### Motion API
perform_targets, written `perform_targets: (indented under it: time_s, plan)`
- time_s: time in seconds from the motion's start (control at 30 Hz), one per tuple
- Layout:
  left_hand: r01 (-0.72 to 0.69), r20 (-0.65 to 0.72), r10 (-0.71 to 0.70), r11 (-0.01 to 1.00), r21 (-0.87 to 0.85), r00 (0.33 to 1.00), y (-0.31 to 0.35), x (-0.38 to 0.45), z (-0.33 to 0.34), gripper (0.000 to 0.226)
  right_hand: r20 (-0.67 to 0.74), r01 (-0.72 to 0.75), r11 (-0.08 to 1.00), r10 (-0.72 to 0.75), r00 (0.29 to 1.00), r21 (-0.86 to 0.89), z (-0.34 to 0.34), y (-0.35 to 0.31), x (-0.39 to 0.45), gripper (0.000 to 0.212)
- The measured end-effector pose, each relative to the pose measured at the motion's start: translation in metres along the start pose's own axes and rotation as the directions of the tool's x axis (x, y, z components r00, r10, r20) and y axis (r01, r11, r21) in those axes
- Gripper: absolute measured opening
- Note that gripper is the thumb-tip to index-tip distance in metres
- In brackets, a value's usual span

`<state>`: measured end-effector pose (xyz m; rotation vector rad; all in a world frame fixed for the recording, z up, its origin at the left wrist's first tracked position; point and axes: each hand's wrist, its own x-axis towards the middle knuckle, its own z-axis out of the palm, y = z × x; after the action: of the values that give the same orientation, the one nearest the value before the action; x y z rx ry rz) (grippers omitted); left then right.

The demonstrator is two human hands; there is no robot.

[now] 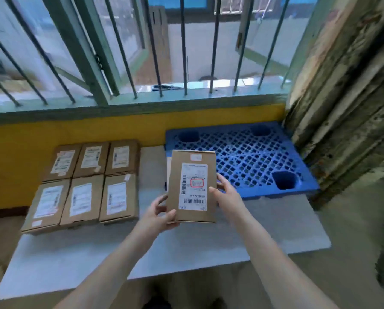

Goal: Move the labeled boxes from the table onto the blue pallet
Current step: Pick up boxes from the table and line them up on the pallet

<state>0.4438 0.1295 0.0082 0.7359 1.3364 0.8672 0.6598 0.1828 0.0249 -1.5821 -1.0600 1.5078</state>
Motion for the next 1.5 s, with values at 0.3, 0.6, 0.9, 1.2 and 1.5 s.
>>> perform_targets:
  time_s: [0.3, 0.6, 0.9, 1.2, 1.5]
  plan:
    - [0.03, 0.086, -0.031, 0.999, 0.019, 0.996, 0.01, 0.055, 0.079, 0.043, -0.115, -0.043, 0.996, 0.052, 0.992, 0.079, -0.077, 0.012, 0.033, 0.045]
    - [0.002, -0.019, 0.007, 0.892, 0.452, 1.0, 0.013, 0.124, 0.094, 0.048, -0.108, -0.106, 0.979, 0.088, 0.99, -0.173, -0.102, 0.002, 0.111, 0.048]
    - [0.172, -0.333, 0.135, 0.645, 0.744, 0.933, 0.011, 0.157, 0.074, 0.052, 0.0, -0.185, 0.827, 0.218, 0.976, -0.532, -0.119, 0.027, 0.171, 0.059]
    - [0.368, -0.421, -0.089, 0.665, 0.65, 0.903, 0.011, 0.169, 0.045, 0.073, 0.09, -0.085, 0.845, 0.155, 0.984, -0.529, -0.114, 0.027, 0.185, 0.038]
    - [0.351, -0.359, -0.103, 0.572, 0.742, 0.928, 0.014, 0.17, 0.056, 0.072, 0.115, -0.064, 0.799, 0.165, 0.98, -0.597, -0.114, 0.03, 0.191, 0.051]
